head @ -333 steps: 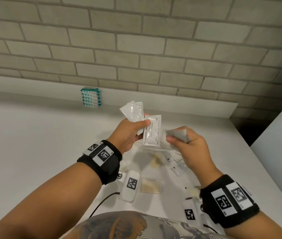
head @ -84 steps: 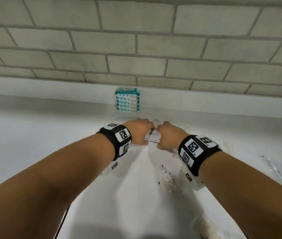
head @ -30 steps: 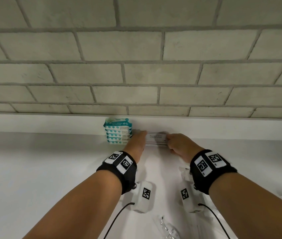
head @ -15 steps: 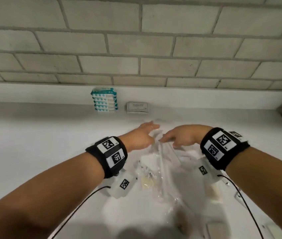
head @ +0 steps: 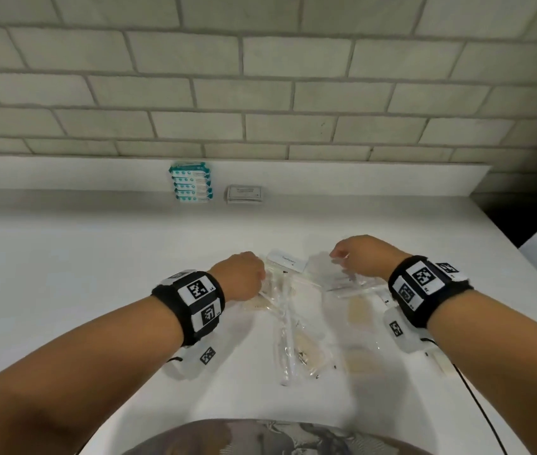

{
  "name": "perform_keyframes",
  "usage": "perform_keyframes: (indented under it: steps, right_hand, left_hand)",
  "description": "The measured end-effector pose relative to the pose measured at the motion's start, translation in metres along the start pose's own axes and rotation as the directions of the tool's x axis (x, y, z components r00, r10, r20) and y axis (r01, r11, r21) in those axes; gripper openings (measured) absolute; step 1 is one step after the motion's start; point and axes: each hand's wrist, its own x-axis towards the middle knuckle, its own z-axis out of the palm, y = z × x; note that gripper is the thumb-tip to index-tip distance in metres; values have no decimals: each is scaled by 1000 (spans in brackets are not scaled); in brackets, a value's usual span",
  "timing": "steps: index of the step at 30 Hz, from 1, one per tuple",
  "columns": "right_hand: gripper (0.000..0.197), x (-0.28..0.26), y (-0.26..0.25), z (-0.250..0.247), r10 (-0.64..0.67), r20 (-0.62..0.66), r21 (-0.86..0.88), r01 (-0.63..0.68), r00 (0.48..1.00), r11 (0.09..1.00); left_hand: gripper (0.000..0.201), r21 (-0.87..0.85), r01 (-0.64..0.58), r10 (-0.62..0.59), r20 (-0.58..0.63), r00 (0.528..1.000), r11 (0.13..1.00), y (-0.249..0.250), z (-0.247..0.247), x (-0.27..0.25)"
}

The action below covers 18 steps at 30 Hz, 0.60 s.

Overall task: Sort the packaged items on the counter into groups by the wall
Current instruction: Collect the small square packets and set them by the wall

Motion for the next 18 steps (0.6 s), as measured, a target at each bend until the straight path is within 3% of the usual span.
perform_keyframes:
  steps: [4,8,12,14,16,18]
  right_hand:
    - [39,2,0,21,55,62,-167,-44,997,985]
    - [43,3,2,35,75,36,-74,-72,997,995]
    - [40,0,2,33,63,57,-185,-51,996,981]
    - [24,-2,3,36,42,-29,-203,-47,999,978]
    - [28,-7,15,36,51,-119,-55,-58,992,997]
    - [35,-16,27,32,108,-161,253,-64,981,965]
  left_hand:
    - [27,11,-35,36,-129,991,999,15,3,0]
    - [27,-54,-98,85,-210,974,994,27,2,15]
    - [41,-54,-119,107,-190,976,991,40,-6,43]
    - [47,6,-96,96,-133,987,995,43,-7,54]
    - [46,127,-73,85,-90,992,989,48,-4,65]
    - [39,183,-41,65,-125,990,982,44,-2,65]
